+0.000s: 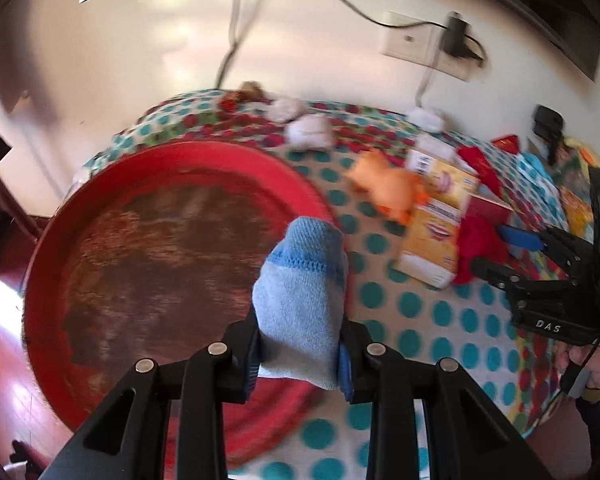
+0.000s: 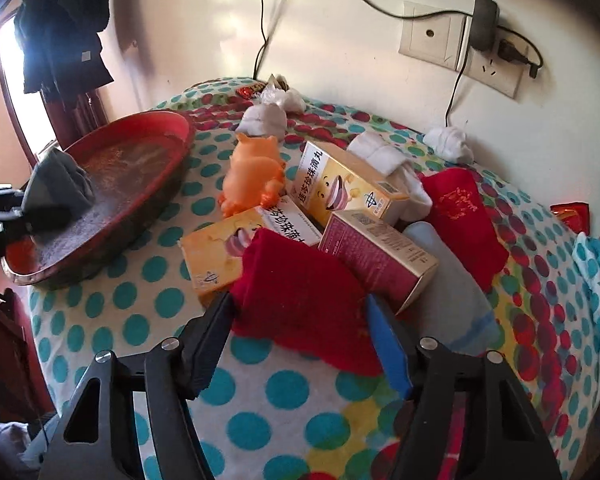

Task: Organize objects
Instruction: 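Carry the sock into the red tray with the left tool while the right tool grasps the red cloth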

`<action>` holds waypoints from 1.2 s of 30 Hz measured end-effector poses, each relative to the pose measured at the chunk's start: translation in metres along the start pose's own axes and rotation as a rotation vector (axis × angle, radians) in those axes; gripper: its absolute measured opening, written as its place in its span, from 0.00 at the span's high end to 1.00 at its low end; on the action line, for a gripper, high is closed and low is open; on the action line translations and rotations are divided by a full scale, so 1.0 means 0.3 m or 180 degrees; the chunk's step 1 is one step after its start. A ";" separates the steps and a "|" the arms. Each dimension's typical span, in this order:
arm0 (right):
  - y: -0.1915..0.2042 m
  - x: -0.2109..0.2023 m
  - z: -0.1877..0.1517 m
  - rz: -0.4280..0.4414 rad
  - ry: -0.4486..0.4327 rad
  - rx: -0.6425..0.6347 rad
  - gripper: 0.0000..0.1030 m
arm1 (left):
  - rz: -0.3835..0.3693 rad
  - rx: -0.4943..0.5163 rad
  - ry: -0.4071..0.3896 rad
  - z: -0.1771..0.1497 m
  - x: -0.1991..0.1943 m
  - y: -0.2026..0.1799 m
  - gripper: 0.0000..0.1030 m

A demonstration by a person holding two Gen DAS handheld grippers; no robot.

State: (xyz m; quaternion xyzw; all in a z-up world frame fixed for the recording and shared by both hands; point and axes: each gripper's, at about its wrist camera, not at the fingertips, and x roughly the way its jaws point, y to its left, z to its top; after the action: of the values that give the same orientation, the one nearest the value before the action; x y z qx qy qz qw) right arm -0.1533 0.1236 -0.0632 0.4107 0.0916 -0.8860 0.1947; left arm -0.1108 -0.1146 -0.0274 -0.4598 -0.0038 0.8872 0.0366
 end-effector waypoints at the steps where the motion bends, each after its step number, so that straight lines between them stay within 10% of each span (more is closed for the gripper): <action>1: -0.001 0.005 -0.001 -0.0018 0.0003 -0.0016 0.38 | 0.0049 -0.0058 -0.0010 0.004 0.001 0.035 0.70; 14: -0.010 0.010 0.001 -0.0095 0.0041 0.0190 0.74 | 0.0555 -0.0492 0.0081 0.019 0.064 0.422 0.70; 36: 0.040 -0.124 0.003 -0.0116 -0.0086 0.0457 0.75 | 0.0840 -0.0710 0.0210 0.027 0.124 0.676 0.53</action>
State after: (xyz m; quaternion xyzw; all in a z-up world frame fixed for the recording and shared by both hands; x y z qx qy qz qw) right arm -0.1270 0.1223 -0.0344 0.4099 0.0326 -0.8991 0.1499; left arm -0.1510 -0.3140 -0.0613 -0.4865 -0.0406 0.8628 -0.1314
